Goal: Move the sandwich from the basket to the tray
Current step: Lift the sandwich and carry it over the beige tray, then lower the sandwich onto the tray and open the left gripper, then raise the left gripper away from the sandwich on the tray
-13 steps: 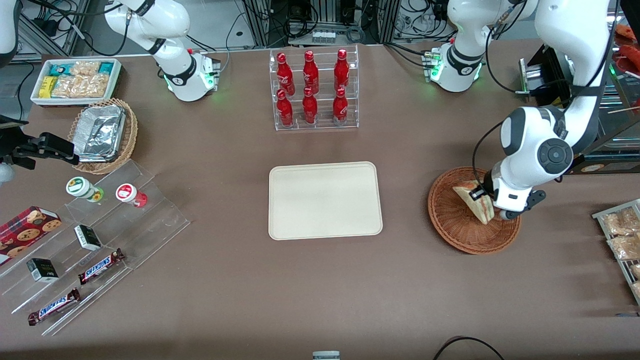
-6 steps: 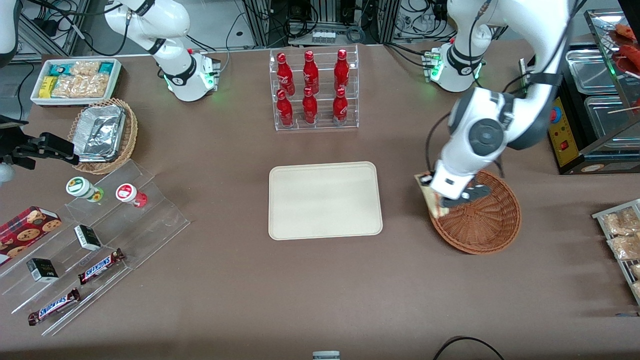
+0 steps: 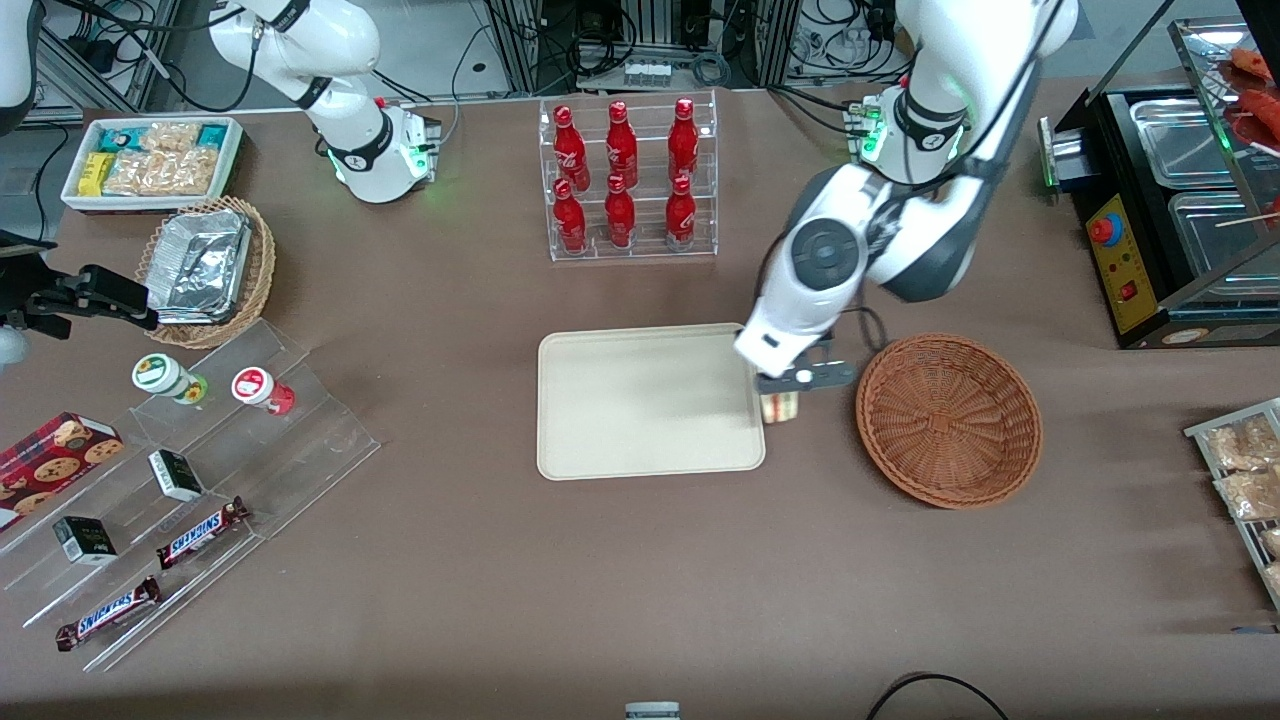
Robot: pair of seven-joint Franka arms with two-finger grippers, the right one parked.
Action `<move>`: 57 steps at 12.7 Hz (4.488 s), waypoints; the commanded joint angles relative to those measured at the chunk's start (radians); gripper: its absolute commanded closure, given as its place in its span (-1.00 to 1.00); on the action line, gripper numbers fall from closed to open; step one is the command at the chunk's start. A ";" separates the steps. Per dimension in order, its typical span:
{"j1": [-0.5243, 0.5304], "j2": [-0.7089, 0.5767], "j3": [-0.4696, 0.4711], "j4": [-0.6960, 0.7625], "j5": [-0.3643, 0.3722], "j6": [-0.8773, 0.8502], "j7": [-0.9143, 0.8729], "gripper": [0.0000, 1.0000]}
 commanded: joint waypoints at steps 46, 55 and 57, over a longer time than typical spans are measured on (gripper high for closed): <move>0.122 -0.012 0.023 0.314 -0.016 -0.382 0.371 -1.00; 0.283 -0.306 0.085 0.065 -0.014 -0.400 0.531 -1.00; 0.347 -0.339 0.083 0.068 -0.016 -0.446 0.579 -1.00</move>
